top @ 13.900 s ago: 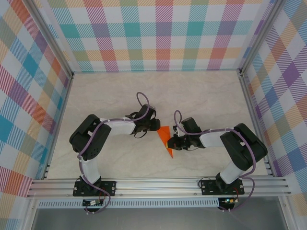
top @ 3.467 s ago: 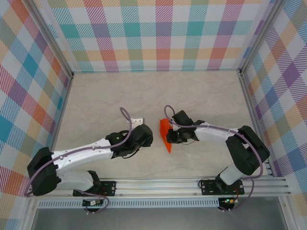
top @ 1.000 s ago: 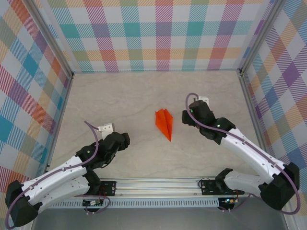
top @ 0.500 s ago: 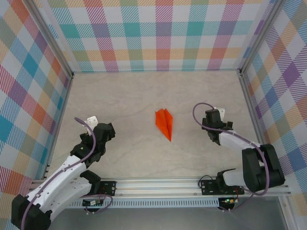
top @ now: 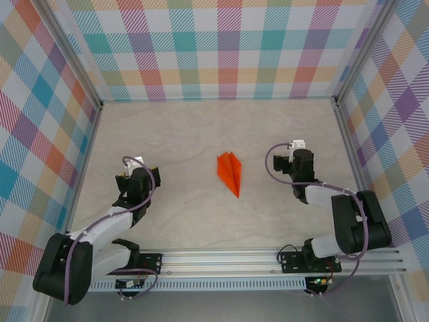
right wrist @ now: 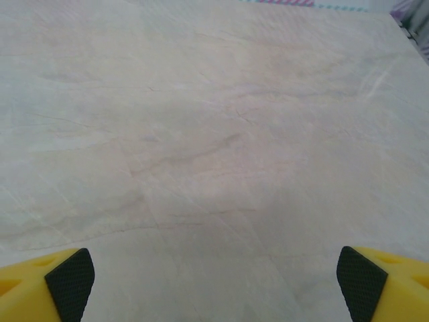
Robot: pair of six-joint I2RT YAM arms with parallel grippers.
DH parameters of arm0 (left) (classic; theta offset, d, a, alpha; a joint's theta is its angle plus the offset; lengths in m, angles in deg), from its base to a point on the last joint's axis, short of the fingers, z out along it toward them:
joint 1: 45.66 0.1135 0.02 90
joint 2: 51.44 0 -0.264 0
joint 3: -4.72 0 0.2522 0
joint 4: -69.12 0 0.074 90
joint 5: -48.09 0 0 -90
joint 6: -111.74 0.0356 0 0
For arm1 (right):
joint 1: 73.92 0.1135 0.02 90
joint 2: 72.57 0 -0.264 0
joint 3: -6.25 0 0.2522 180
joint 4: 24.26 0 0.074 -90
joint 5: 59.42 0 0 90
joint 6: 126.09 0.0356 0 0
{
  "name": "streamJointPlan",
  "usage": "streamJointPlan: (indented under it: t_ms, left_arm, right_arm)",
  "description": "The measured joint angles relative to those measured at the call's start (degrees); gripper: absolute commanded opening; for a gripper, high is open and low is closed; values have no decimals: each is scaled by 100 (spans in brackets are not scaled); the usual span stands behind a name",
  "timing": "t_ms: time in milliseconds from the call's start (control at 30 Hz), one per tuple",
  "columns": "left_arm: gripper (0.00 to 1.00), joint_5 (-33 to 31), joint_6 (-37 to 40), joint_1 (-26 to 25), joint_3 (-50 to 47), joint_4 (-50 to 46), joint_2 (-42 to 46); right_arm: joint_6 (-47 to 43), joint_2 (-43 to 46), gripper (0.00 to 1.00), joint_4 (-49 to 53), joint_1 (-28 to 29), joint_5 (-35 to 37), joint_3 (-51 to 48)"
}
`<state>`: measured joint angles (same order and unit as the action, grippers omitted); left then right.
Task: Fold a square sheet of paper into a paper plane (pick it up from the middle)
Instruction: Reset both arms
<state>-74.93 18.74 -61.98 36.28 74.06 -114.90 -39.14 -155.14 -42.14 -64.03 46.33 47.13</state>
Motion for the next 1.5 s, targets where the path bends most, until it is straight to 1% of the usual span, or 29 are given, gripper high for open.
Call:
streamJointPlan:
  t_ms: [100,233,333,400,500,567,700,800,1500]
  left_arm:
    - [100,297,328,162,-37,820,-573]
    - [100,752,667,254,-24,1932,-1366]
    - [100,1084,815,262,59,2400,-1906]
    - [100,1325,868,293,125,2527,-2116]
    - [100,1751,881,498,72,2924,-2157]
    - [100,1943,874,664,68,3353,-2396]
    - [100,2083,632,975,365,2979,-2647]
    - [100,2083,505,1123,466,2959,-2647]
    - [100,2100,389,1117,466,2927,-2647]
  right_arm:
    - [-151,-109,96,-267,-57,-234,-50]
    - [-221,-81,98,-981,-79,-297,-485]
    - [-192,-79,99,-1255,-118,-297,-756]
    - [-166,-83,100,-1344,-173,-313,-774]
    - [-59,-184,100,-1635,-404,-573,-758]
    - [24,-402,100,-1663,-588,-743,-660]
    - [197,-494,100,-1539,-774,-896,-560]
    - [267,-494,100,-1521,-804,-949,-503]
    - [369,-494,100,-1495,-804,-1045,-492]
